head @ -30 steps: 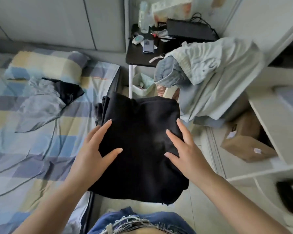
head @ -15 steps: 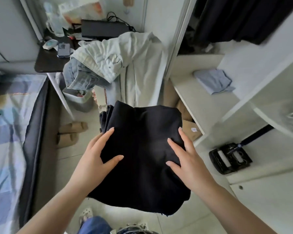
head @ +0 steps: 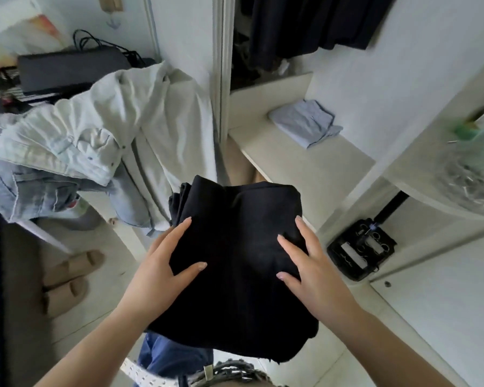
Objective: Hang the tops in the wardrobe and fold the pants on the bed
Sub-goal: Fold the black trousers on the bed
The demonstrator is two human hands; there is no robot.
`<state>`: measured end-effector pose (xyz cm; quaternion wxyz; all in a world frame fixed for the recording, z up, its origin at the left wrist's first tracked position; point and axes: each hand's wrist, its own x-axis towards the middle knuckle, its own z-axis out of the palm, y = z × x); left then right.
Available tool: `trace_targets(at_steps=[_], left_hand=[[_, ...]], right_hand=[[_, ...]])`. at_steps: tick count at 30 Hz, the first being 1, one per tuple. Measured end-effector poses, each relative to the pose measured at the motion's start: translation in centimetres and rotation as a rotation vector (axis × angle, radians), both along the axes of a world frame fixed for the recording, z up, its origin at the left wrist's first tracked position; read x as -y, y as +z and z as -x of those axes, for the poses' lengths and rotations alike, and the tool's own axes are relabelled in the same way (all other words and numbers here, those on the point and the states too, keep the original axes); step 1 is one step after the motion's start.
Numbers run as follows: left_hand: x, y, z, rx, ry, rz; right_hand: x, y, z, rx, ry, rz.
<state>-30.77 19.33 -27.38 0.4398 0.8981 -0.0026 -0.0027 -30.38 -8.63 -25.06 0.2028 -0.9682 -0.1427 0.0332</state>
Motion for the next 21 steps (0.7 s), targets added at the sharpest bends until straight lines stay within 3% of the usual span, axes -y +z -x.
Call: trace_targets(at_steps=[12, 21], left_hand=[[-4.6, 0.5, -25.6, -0.037, -0.41, 0.01], [3.1, -1.4, -36.6, -0.058, -0.641, -0.025]], right_hand=[[-6.7, -0.9, -15.3, -0.041, -0.395, -0.045], [-2.3, -2.7, -21.6, -0.098, -0.764, -0.243]])
